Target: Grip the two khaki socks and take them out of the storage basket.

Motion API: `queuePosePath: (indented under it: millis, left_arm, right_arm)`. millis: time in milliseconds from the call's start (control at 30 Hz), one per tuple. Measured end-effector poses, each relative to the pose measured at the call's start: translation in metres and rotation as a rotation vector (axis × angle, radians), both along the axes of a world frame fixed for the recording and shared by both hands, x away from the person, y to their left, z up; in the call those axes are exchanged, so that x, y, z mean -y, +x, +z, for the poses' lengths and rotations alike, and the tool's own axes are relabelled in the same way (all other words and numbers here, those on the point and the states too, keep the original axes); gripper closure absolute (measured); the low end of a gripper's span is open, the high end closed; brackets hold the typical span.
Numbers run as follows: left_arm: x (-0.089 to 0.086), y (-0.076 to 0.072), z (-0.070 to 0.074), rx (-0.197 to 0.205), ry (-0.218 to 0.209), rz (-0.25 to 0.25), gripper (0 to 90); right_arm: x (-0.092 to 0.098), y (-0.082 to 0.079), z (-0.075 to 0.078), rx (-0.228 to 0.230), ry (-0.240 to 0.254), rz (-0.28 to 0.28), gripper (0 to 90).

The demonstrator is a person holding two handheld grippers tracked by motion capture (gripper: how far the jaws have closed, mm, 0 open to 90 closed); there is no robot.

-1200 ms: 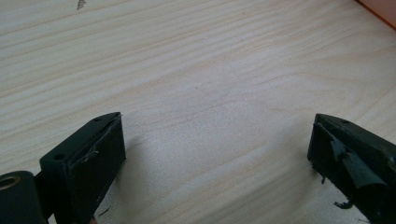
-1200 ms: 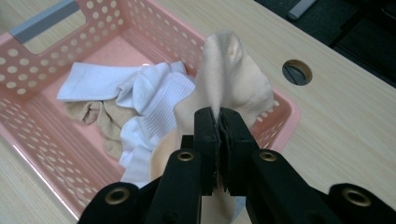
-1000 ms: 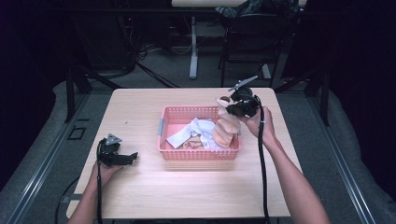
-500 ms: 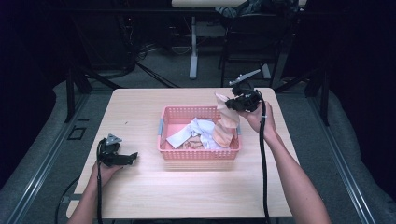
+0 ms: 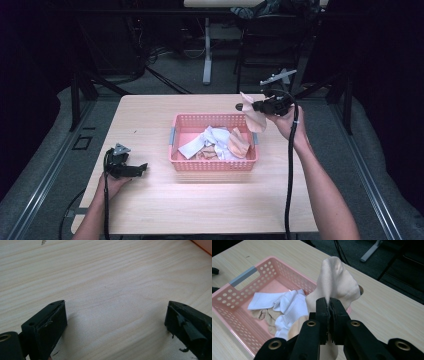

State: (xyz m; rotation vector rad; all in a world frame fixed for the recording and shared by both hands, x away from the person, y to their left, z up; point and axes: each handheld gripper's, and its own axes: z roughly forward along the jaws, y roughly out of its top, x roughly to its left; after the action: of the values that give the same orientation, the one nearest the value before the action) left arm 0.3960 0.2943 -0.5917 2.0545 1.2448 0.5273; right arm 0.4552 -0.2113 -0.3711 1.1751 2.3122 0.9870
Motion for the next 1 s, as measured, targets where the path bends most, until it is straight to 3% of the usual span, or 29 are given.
queuePosePath:
  millis: [367,600,867,1000]
  left_arm:
    - [0.0,0.0,0.0,0.0,0.0,0.0,3.9]
    - [0.0,0.0,0.0,0.0,0.0,0.0,3.9]
    - [0.0,0.0,0.0,0.0,0.001,0.0,3.9]
    - [0.0,0.0,0.0,-0.001,-0.001,0.001,3.9]
  right_arm:
    - [0.04,-0.005,-0.006,-0.006,-0.007,-0.081,85.9]
    - [0.067,0.002,-0.031,-0.046,-0.019,-0.148,85.9]
    - [0.082,0.018,-0.06,-0.114,-0.027,-0.199,86.0]
    - [0.09,0.025,-0.071,-0.143,-0.007,-0.211,86.0]
